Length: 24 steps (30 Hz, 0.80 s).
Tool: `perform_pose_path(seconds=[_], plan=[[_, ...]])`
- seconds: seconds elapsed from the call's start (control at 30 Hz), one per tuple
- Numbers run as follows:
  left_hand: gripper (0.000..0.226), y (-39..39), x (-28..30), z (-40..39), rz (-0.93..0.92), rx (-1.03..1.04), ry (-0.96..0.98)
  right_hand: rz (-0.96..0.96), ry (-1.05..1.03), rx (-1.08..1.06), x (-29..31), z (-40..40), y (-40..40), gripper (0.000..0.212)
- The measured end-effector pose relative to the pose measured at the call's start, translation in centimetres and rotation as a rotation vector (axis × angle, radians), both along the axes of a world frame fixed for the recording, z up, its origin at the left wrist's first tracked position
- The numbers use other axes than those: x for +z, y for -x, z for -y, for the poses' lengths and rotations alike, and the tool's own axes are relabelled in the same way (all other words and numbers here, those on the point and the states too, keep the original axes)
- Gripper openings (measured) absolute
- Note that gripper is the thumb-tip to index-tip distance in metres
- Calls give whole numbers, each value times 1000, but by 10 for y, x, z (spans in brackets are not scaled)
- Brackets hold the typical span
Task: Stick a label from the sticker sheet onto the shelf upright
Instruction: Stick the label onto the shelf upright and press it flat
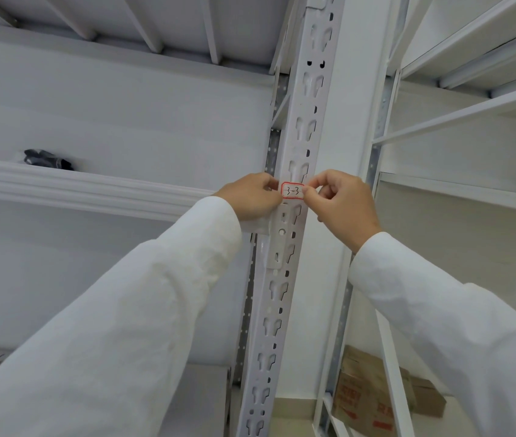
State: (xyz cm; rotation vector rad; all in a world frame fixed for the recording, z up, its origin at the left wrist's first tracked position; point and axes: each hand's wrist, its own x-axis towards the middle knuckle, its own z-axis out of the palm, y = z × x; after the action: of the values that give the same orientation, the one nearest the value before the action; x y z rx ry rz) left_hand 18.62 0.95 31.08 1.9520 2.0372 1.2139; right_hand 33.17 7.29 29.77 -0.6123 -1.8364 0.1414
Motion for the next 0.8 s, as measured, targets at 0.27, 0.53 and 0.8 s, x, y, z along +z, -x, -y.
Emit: perform_pose_path(seconds=[0.27,0.53,0.8], plan=[[41,2,-3,-4,-18,-8,-7,-36,8,-94,7,0,-3,10],[41,6,-3,-7,-25,-15,-12,193,-218,-216,12,8,4,14],[39,10,-4,-12,-19,-31,-8,95,188,-23,13,19,6,27]])
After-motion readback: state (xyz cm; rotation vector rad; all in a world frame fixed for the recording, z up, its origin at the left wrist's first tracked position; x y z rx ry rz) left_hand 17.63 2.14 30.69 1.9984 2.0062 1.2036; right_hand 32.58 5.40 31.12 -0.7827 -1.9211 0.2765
